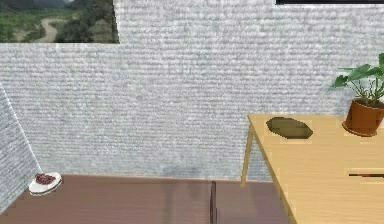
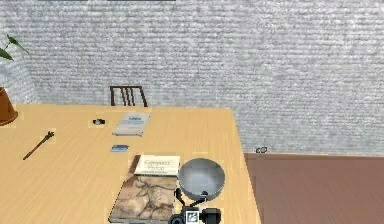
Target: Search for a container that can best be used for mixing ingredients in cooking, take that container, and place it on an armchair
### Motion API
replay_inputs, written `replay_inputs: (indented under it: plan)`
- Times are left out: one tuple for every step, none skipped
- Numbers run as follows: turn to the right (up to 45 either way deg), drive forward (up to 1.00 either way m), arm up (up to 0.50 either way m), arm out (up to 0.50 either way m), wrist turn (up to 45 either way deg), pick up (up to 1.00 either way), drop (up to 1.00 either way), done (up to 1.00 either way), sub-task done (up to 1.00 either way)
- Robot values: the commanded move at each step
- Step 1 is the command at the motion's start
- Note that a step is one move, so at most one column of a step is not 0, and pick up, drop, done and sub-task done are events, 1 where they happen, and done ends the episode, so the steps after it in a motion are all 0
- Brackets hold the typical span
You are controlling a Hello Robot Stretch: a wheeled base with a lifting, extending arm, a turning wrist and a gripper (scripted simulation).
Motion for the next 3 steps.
replay_inputs:
  plan:
    - [0.0,0.00,0.00,0.00,0.0,1.00,0.00,0.00,0.00]
    - [0.0,0.00,0.10,0.00,0.0,0.00,0.00,0.00,0.00]
    - [0.0,0.00,0.22,0.00,0.0,0.00,0.00,0.00,0.00]
